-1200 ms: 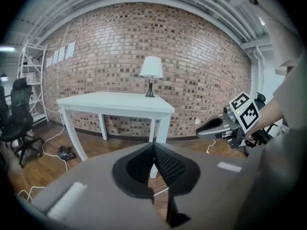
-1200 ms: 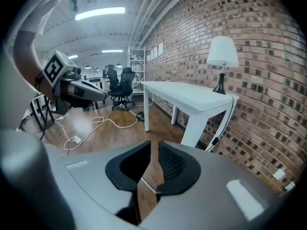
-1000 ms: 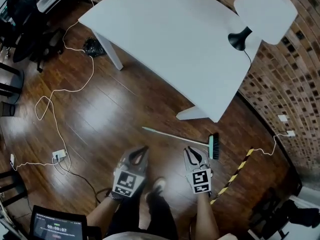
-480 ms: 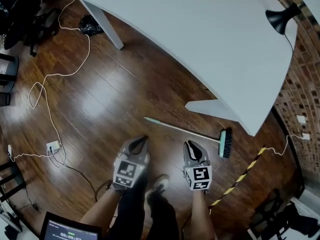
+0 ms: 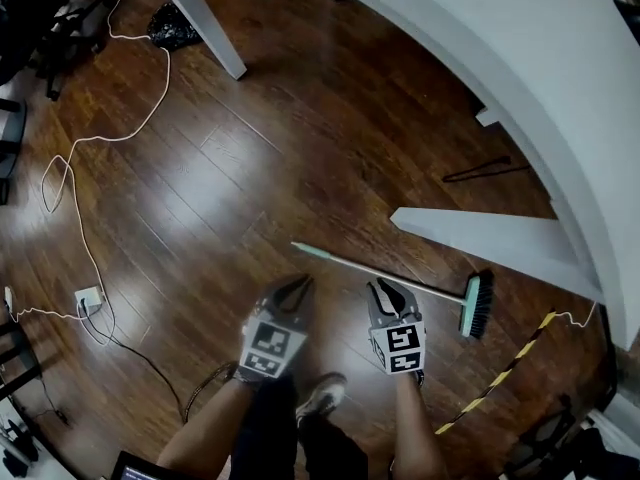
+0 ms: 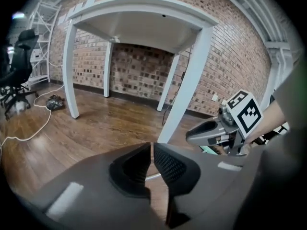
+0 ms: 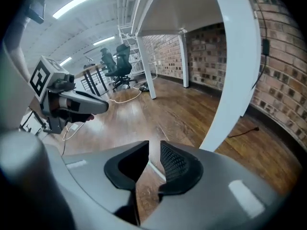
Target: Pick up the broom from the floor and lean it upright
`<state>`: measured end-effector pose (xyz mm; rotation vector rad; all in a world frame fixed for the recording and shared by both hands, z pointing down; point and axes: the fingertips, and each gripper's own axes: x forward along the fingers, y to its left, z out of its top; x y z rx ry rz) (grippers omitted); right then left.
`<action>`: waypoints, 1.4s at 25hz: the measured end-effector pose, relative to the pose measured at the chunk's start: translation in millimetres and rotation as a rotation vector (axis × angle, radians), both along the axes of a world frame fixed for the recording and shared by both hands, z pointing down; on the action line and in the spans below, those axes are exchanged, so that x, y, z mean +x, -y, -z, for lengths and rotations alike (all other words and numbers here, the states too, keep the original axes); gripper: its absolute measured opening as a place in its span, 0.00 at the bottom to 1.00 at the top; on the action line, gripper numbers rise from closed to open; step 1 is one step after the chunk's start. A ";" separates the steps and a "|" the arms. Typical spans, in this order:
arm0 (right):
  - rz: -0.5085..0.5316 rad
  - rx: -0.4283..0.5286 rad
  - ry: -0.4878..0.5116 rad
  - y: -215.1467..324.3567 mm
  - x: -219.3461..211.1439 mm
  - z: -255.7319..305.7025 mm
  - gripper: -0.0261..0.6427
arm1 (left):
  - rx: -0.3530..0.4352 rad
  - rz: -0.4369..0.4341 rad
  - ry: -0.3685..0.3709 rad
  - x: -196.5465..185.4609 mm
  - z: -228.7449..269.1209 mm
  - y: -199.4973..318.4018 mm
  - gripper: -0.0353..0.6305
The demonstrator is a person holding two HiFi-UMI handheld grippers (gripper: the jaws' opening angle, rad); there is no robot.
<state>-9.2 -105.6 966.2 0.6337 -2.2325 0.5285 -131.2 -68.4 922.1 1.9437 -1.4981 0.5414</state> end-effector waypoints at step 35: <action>0.682 -0.064 -0.615 -47.1 -19.2 -284.0 0.24 | -0.071 0.011 -0.053 -8.1 -149.7 -79.0 0.05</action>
